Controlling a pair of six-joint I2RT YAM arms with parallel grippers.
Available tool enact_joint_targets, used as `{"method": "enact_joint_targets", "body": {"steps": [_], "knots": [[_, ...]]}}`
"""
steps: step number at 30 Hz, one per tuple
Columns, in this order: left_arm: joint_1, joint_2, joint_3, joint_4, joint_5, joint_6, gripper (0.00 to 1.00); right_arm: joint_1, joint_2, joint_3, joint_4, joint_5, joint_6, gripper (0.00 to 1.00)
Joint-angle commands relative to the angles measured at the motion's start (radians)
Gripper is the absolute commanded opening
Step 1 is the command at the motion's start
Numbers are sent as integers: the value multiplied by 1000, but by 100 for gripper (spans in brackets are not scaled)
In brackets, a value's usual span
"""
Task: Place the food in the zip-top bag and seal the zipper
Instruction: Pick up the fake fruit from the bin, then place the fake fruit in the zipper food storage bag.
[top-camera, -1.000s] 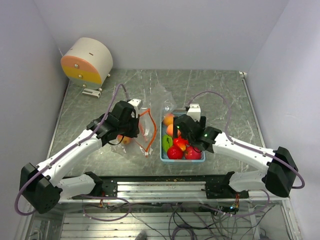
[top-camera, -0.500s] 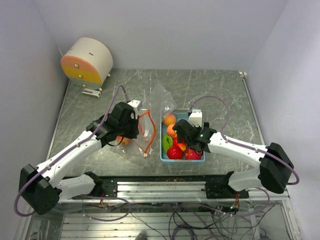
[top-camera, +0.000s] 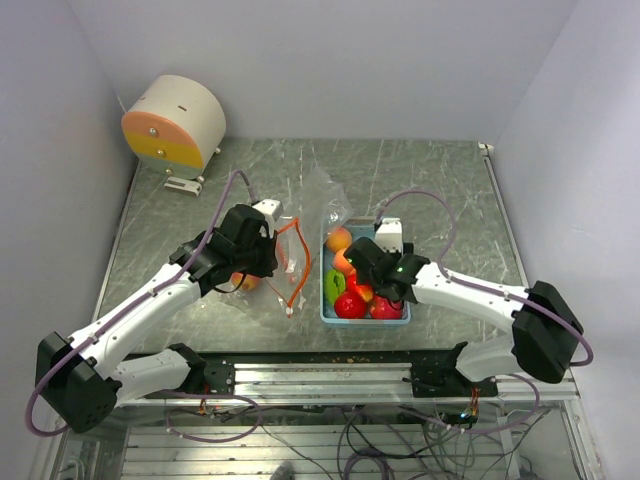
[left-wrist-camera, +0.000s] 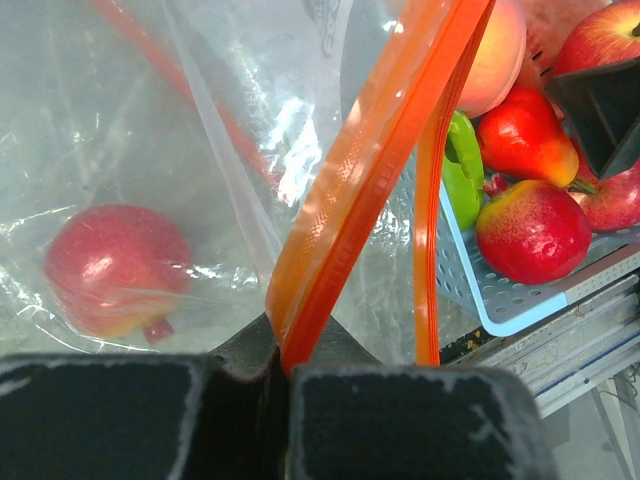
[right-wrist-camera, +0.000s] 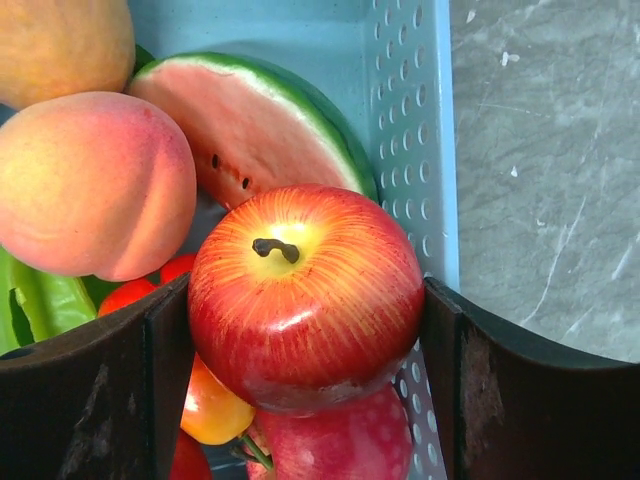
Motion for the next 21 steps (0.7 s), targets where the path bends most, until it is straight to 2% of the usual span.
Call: {"method": "enact_joint_targets", "body": {"steps": [1, 4, 8, 11, 14, 21], "knots": [[-1, -17, -6, 14, -16, 4, 7, 15, -88, 62, -14, 40, -51, 59], [-1, -18, -5, 13, -17, 2, 7, 106, -206, 75, 120, -66, -194, 59], [-1, -19, -1, 9, -14, -2, 7, 145, -321, 12, 425, -456, -289, 59], [-1, -22, 3, 7, -13, -3, 7, 145, -319, -59, 665, -644, -306, 60], [-1, -26, 8, -2, -8, -5, 7, 145, -247, -69, 811, -691, -348, 61], [-1, -56, 41, -12, 21, -14, 7, 145, -84, -39, 999, -747, -351, 61]]}}
